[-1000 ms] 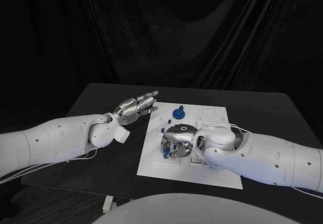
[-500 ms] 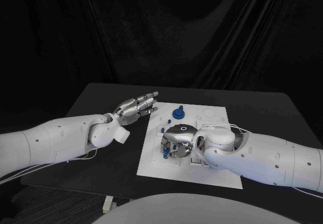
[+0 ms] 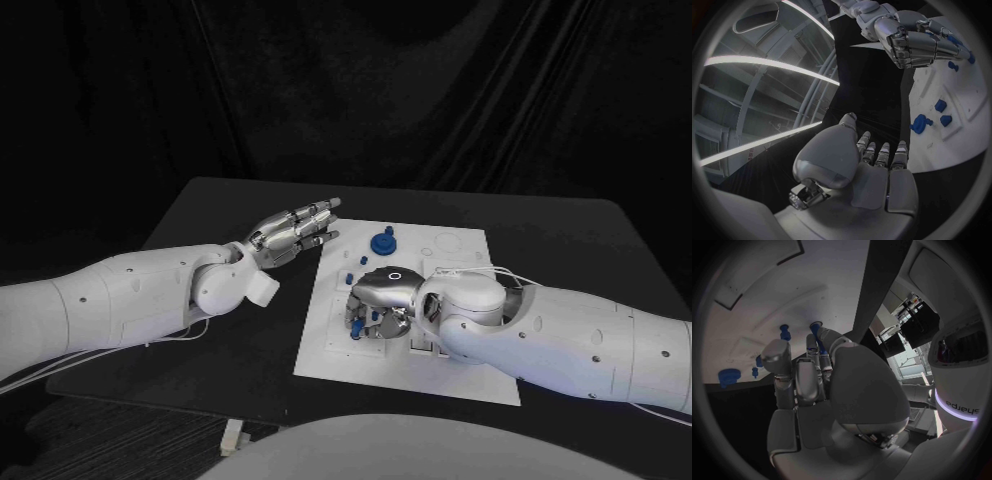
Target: Assemble the parts on the task board
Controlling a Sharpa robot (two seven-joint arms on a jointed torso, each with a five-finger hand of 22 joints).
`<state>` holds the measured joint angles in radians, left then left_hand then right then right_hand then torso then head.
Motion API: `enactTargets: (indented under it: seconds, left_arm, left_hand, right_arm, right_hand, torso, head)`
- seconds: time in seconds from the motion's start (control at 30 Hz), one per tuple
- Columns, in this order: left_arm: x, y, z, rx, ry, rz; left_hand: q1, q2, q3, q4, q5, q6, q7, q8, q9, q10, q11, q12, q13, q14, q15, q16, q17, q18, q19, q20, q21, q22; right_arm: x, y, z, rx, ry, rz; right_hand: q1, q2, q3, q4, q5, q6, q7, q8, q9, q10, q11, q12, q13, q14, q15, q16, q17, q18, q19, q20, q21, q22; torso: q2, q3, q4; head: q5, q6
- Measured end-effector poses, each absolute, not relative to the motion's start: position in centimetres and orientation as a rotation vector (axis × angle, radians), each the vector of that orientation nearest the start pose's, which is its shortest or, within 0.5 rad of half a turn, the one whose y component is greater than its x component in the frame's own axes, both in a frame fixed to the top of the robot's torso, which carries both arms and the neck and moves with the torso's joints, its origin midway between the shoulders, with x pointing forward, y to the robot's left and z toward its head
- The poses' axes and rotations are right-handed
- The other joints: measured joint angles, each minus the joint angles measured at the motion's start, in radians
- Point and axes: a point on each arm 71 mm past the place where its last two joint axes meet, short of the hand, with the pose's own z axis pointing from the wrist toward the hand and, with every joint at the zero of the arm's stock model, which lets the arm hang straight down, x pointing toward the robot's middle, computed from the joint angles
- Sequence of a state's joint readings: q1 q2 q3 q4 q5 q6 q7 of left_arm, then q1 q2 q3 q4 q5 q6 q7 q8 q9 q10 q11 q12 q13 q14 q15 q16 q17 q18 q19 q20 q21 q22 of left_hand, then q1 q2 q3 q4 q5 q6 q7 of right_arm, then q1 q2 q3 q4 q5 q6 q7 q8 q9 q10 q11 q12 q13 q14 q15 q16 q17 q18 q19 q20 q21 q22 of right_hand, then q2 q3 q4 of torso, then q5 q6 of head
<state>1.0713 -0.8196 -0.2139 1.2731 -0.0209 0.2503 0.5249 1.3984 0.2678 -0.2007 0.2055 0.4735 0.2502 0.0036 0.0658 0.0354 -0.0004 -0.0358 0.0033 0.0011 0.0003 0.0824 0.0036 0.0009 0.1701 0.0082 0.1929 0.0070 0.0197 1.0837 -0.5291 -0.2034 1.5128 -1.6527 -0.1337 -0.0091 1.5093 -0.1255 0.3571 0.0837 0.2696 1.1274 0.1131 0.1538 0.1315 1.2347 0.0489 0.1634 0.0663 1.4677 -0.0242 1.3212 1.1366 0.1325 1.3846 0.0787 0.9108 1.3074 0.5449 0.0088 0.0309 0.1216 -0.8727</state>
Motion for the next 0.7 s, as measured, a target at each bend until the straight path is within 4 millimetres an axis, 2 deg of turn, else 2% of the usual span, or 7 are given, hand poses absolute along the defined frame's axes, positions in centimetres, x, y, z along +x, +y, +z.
enactTargets:
  seconds: [0.3,0.33,0.47,0.53,0.7]
  left_arm:
    - [45.7,25.15,-30.12,-1.144,1.712,-1.811]
    - [45.7,25.15,-30.14,-1.145,1.713,-1.811]
    - [45.7,25.12,-30.17,-1.145,1.716,-1.81]
    - [45.7,25.12,-30.19,-1.146,1.717,-1.81]
    - [45.68,25.12,-30.26,-1.148,1.721,-1.809]
  left_hand:
    - [0.0,0.0,0.0,0.0,0.0,-0.004,0.004,0.0,0.0,0.0,0.0,0.0,0.0,0.0,0.0,0.0,0.0,0.0,0.0,0.0,0.0,0.001]
    - [0.0,0.0,0.0,0.0,0.0,-0.004,0.004,0.0,0.0,0.0,0.0,0.0,0.0,0.0,0.0,0.0,0.0,0.0,0.0,0.0,0.0,0.001]
    - [0.0,0.0,0.0,0.0,0.0,-0.004,0.004,0.0,0.0,0.0,0.0,0.0,0.0,0.0,0.0,0.0,0.0,0.0,0.0,0.0,0.0,0.001]
    - [0.0,0.0,0.0,0.0,0.0,-0.004,0.004,0.0,0.0,0.0,0.0,0.0,0.0,0.0,0.0,0.0,0.0,0.0,0.0,0.0,0.0,0.001]
    - [0.0,0.0,0.0,0.0,0.0,-0.004,0.004,0.0,0.0,0.0,0.0,0.0,0.0,0.0,0.0,0.0,0.001,0.0,0.0,0.0,0.0,0.001]
  right_arm:
    - [39.15,-3.94,-28.97,-0.727,1.877,0.933]
    - [39.13,-3.94,-29.0,-0.726,1.878,0.933]
    - [39.08,-3.95,-29.1,-0.724,1.88,0.934]
    - [39.06,-3.98,-29.15,-0.723,1.881,0.934]
    - [38.93,-4.16,-29.65,-0.721,1.893,0.929]
  right_hand:
    - [0.003,-0.003,0.0,0.0,0.0,0.004,-0.004,0.004,0.001,0.0,0.0,0.0,0.001,0.0,0.0,0.0,-0.002,0.0,0.0,0.0,-0.003,0.0]
    - [0.006,-0.006,0.0,0.0,0.0,0.004,-0.004,0.004,0.023,0.0,0.0,0.0,0.001,0.0,0.0,0.0,-0.002,0.0,0.0,0.0,-0.005,0.0]
    - [0.006,-0.006,0.0,0.0,0.0,0.004,-0.004,0.004,0.037,0.0,0.0,0.0,0.001,0.0,0.0,0.0,-0.002,0.0,0.0,0.0,-0.005,0.0]
    - [0.006,-0.006,0.0,0.0,0.0,0.004,-0.004,0.004,0.055,0.0,0.0,0.0,0.001,0.0,0.0,0.0,-0.002,0.0,0.0,0.0,-0.005,0.0]
    - [0.006,-0.006,-0.001,-0.001,0.0,0.004,-0.004,0.004,0.056,0.0,0.0,-0.005,-0.001,0.0,0.0,0.0,-0.002,0.0,0.0,0.0,-0.005,0.0]
  torso:
    - [0.0,-0.0001,0.0]
    - [0.0,-0.0001,0.0]
    - [0.0,-0.0001,0.0002]
    - [0.0,-0.0001,0.0003]
    - [0.0,-0.0003,0.0003]
  head:
    - [0.0,0.0]
    - [0.0,0.0]
    - [0.002,0.0]
    - [0.003,0.0]
    - [0.004,0.0]
